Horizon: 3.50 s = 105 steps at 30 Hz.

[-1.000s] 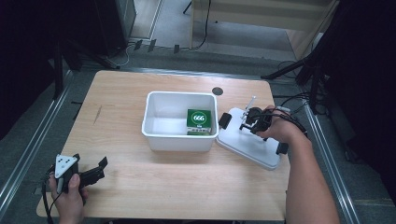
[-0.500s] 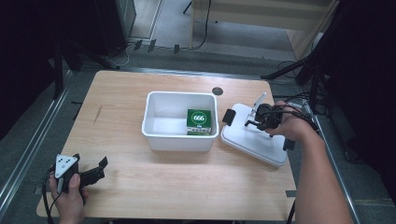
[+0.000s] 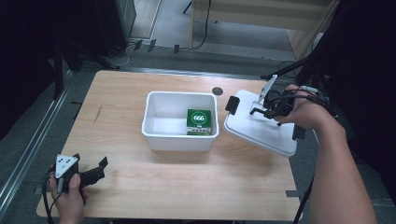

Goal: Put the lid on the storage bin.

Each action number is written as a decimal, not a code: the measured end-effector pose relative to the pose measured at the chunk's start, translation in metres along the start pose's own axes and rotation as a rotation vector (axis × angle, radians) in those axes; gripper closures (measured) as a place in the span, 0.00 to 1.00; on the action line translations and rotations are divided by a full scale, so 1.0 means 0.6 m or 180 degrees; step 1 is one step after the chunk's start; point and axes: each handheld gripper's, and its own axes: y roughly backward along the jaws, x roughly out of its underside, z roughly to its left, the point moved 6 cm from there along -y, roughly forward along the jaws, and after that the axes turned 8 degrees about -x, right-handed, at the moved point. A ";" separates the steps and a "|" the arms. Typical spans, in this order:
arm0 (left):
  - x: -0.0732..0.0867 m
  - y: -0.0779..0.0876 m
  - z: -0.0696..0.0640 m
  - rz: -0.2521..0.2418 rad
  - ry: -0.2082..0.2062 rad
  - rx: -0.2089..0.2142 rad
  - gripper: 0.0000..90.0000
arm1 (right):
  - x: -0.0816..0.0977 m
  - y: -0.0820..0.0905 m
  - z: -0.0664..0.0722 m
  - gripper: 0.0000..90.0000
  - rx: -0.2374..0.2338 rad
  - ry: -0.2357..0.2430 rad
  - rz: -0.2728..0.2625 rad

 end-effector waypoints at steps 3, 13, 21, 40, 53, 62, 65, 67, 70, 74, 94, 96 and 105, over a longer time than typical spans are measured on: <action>0.000 0.000 0.000 0.0001 -0.0006 0.0002 0.00 | -0.011 0.020 0.001 0.95 0.0068 0.0067 0.0035; 0.000 0.000 0.000 0.0008 0.0001 0.0009 0.00 | -0.046 0.073 0.003 0.95 0.0101 0.0128 -0.0103; 0.000 0.000 -0.001 0.0008 -0.0001 0.0012 0.00 | -0.091 0.084 0.019 0.95 0.0097 0.0257 -0.0173; 0.000 0.000 0.000 0.0020 0.0002 0.0022 0.00 | -0.216 0.062 0.063 0.95 -0.0010 0.0668 -0.0235; 0.000 -0.001 0.000 0.0018 0.0009 0.0021 0.00 | -0.293 0.043 0.092 0.95 -0.0111 0.0865 -0.0261; 0.000 -0.001 0.000 0.0027 0.0017 0.0024 0.00 | -0.334 0.035 0.109 0.95 -0.0102 0.1028 -0.0260; 0.000 0.000 0.001 0.0029 0.0019 0.0029 0.00 | -0.348 0.027 0.116 0.95 -0.0112 0.1107 -0.0253; 0.000 0.000 0.001 0.0027 0.0019 0.0030 0.00 | -0.357 0.022 0.120 0.95 -0.0125 0.1128 -0.0233; 0.000 0.000 0.001 0.0034 0.0023 0.0034 0.00 | -0.371 0.015 0.125 0.95 -0.0144 0.1185 -0.0257; 0.000 -0.001 0.001 0.0027 0.0030 0.0042 0.00 | -0.385 0.007 0.132 0.95 -0.0148 0.1221 -0.0236; 0.000 -0.001 0.001 0.0018 0.0033 0.0042 0.00 | -0.416 -0.023 0.147 0.95 -0.0220 0.1262 -0.0164; 0.000 -0.001 0.001 0.0018 0.0032 0.0042 0.00 | -0.418 -0.026 0.147 0.95 -0.0218 0.1304 -0.0173; 0.000 -0.001 0.001 0.0018 0.0031 0.0038 0.00 | -0.409 -0.028 0.159 0.68 -0.0199 0.1262 -0.0318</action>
